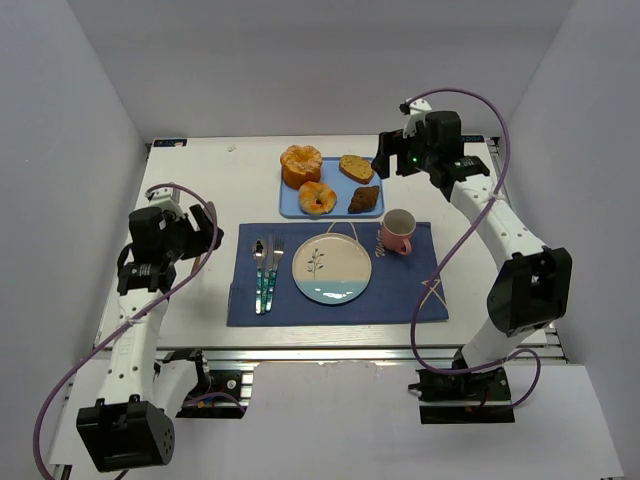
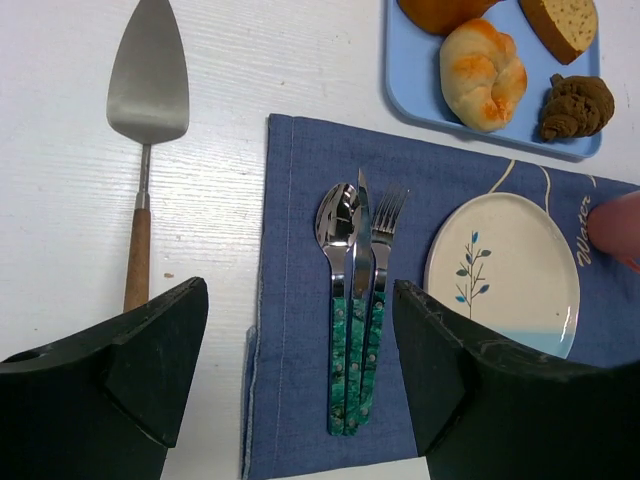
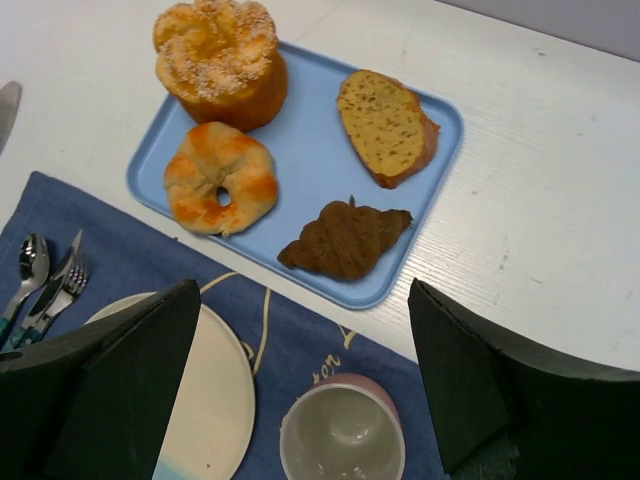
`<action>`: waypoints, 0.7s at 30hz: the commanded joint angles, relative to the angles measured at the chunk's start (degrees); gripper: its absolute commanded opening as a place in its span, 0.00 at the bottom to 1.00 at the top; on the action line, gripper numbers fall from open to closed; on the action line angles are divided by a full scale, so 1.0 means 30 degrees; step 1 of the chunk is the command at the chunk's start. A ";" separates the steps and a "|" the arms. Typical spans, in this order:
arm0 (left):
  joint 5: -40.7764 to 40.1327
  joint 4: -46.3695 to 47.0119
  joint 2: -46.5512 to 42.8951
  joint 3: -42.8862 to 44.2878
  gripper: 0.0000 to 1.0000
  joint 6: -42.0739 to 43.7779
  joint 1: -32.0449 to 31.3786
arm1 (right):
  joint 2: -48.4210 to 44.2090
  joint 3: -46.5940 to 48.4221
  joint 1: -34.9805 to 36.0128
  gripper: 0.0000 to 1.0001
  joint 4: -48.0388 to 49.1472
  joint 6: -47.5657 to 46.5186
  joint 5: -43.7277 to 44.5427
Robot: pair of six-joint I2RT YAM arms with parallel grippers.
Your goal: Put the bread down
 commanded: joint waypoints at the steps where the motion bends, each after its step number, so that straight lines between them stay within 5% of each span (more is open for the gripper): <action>1: -0.0343 0.0038 -0.0278 0.0786 0.84 0.0379 0.0131 | -0.0596 -0.1112 -0.0812 0.89 0.1206 0.0264 -0.2305; 3: -0.0577 -0.0050 -0.0395 0.0786 0.81 0.0467 0.0131 | -0.1328 -0.1962 -0.1457 0.83 0.2175 -0.0349 -0.4557; 5: -0.0927 -0.0284 -0.0396 0.0843 0.61 0.0583 0.0131 | -0.1855 -0.3567 -0.2741 0.69 0.3229 -0.2072 -0.9865; 6: -0.1248 -0.0459 -0.0338 0.0931 0.49 0.0584 0.0102 | -0.2206 -0.3926 -0.3040 0.56 0.3960 -0.2574 -1.1672; 7: -0.1918 -0.0838 -0.0221 0.1019 0.20 0.0729 0.0131 | -0.2268 -0.4075 -0.3130 0.24 0.3851 -0.3130 -1.3401; 9: -0.2799 -0.1308 0.0274 0.1369 0.00 0.0906 0.0131 | -0.2210 -0.3960 -0.2985 0.06 0.3092 -0.4330 -1.4497; 11: -0.3885 -0.2099 0.0861 0.1750 0.00 0.1779 0.0161 | -0.2180 -0.3901 -0.2606 0.05 0.1891 -0.5007 -1.4534; 12: -0.4236 -0.2392 0.1618 0.2275 0.00 0.2104 0.0161 | -0.2238 -0.3959 -0.2400 0.14 0.1510 -0.5852 -1.4242; 13: -0.4646 -0.3033 0.2090 0.2570 0.00 0.2427 0.0161 | -0.2297 -0.4046 -0.2166 0.39 0.0665 -0.6354 -1.3978; 14: -0.5752 -0.3329 0.2558 0.2863 0.06 0.3010 0.0190 | -0.2384 -0.4134 -0.1816 0.44 0.0308 -0.6765 -1.3598; 15: -0.6198 -0.3651 0.3085 0.3127 0.26 0.3219 0.0219 | -0.2559 -0.4367 -0.1638 0.46 0.0131 -0.7030 -1.3304; 18: -0.7022 -0.3773 0.4465 0.3423 0.61 0.4185 0.0219 | -0.2941 -0.4807 -0.1256 0.56 -0.0018 -0.6975 -1.2395; 21: -0.6878 -0.3216 0.5548 0.3188 0.67 0.4889 0.0190 | -0.3379 -0.5627 -0.1256 0.59 0.0392 -0.6535 -1.1750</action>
